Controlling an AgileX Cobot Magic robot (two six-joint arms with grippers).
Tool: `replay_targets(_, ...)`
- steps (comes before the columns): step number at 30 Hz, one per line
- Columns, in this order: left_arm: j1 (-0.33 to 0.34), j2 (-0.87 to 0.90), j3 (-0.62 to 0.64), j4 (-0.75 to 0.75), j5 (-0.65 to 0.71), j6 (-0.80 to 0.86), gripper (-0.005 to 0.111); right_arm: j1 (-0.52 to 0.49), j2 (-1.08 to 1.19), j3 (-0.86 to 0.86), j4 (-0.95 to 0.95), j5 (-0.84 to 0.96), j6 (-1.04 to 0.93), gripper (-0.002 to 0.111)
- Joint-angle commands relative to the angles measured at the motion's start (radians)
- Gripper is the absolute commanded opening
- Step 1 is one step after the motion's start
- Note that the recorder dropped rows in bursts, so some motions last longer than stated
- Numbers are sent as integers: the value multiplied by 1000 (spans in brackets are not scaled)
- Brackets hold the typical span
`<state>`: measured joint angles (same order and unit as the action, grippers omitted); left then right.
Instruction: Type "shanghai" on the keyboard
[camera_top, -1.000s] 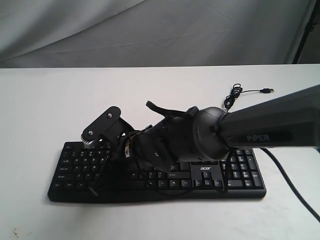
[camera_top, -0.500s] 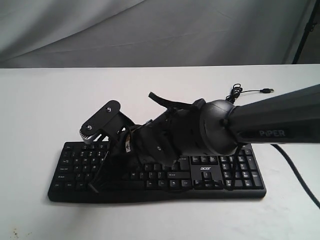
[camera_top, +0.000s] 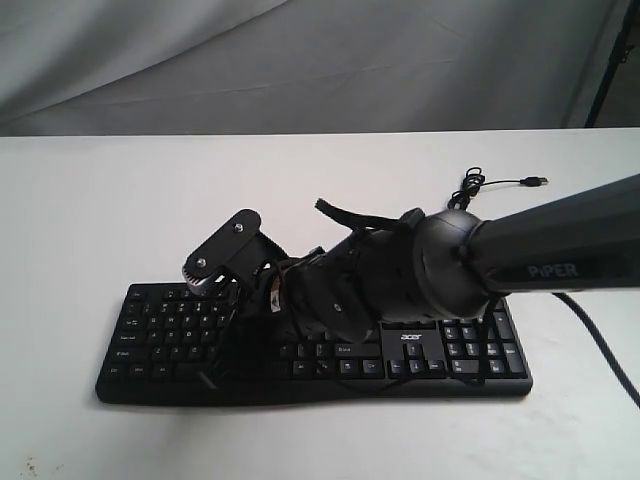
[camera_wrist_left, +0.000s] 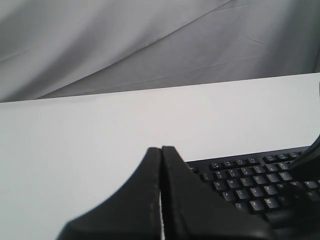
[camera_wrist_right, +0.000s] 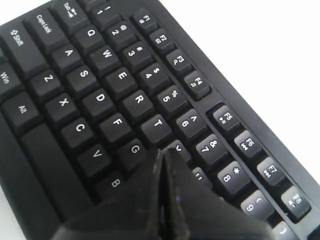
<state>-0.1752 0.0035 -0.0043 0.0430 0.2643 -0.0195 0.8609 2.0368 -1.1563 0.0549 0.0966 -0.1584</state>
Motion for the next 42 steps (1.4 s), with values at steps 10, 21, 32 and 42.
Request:
replay_targets(10,-4,-3,4,1,-3,-3,0,-2,27,3,8,-4,1,0)
replay_targets(21,-4,-3,4,1,-3,-3,0,-2,7,3,8,-14,1,0)
replay_targets(32,-4,-3,4,1,-3,-3,0,67,14,-151,-7,54,1,0)
replay_targets(42,-4,-3,4,1,-3,-3,0,115,188,-380,-11,130,-1,0)
